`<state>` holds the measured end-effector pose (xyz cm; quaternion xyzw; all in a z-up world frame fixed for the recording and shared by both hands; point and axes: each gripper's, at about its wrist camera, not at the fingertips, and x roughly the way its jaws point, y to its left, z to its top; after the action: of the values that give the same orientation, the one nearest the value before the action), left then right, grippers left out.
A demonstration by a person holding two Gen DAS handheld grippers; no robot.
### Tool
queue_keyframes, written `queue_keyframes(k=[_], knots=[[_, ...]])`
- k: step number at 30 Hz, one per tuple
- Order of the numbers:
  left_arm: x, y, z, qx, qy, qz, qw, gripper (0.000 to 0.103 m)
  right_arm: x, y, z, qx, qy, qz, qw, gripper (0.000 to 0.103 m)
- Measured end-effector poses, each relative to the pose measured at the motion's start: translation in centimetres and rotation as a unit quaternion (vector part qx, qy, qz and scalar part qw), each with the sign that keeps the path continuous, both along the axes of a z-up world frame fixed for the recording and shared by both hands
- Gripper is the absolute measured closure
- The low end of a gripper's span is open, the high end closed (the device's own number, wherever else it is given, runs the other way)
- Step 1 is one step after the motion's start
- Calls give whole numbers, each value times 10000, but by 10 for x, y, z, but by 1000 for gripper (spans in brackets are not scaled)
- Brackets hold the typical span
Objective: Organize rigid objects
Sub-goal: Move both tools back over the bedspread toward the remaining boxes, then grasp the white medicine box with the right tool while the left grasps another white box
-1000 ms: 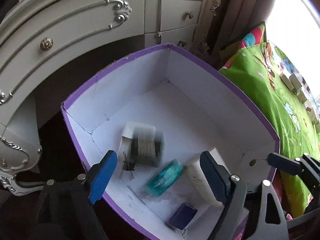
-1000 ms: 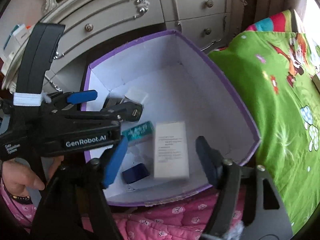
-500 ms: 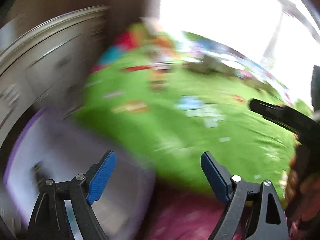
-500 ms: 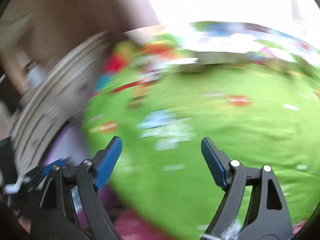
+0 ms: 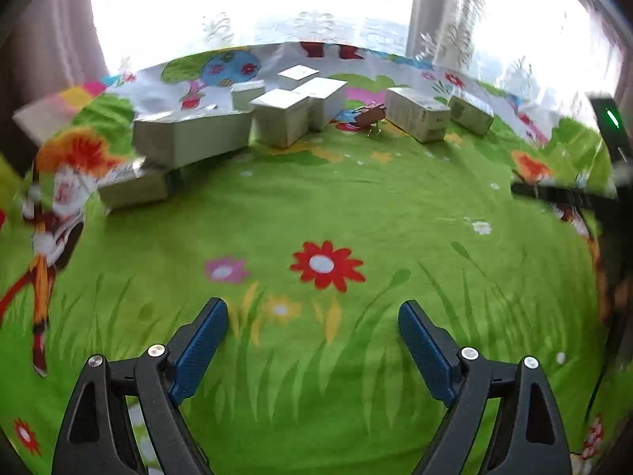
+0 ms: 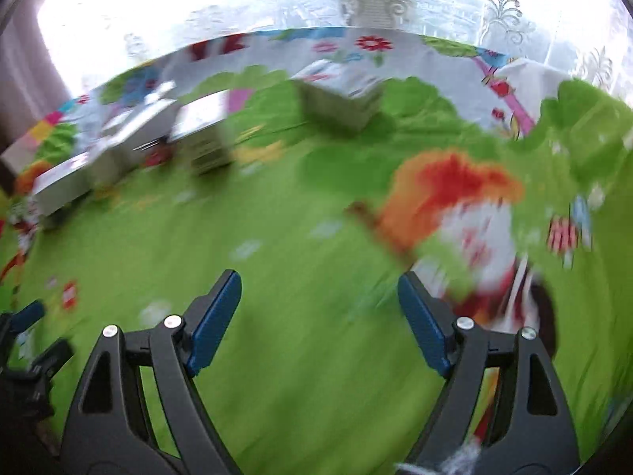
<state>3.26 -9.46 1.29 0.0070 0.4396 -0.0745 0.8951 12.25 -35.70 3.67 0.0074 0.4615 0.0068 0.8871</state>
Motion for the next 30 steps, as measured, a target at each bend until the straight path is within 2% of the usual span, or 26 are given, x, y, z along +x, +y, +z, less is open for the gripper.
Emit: queue_keyframes(k=[1, 3, 7, 10, 14, 17, 18, 19, 23, 26, 30], knots=[[0, 2, -1, -39, -3, -25, 10000, 10, 15, -9, 0, -98, -22, -14, 9999, 19], [1, 2, -3, -70, 41, -98, 9999, 0, 38, -15, -2, -248, -26, 133, 9996, 18], [2, 1, -5, -73, 76, -121, 9999, 0, 91, -20, -5, -541, -103, 735, 9958, 12], [4, 1, -5, -94, 75, -93, 9999, 0, 127, -18, -7, -795, -189, 1155, 9899, 11], [7, 3, -5, -162, 69, -5, 9998, 0, 154, -14, -12, -736, -254, 1565, 9846, 11], [8, 1, -6, -112, 77, 37, 9999, 0, 165, -18, -13, -417, -121, 1567, 9867, 14], [8, 0, -6, -82, 80, 40, 9999, 0, 163, -19, -12, -378, -143, 1587, 9865, 23], [8, 1, -6, -92, 80, 47, 9999, 0, 157, -18, -9, -290, -215, 1672, 9853, 57], [8, 1, -6, -75, 83, 73, 9999, 0, 118, -11, 1, -417, -179, 1642, 9854, 59], [8, 1, -6, -34, 85, 117, 9999, 0, 57, -8, 3, -323, -49, 1414, 9894, 59], [9, 1, -6, -10, 99, 174, 9998, 0, -15, -8, 1, -429, -219, 1120, 9925, 59]])
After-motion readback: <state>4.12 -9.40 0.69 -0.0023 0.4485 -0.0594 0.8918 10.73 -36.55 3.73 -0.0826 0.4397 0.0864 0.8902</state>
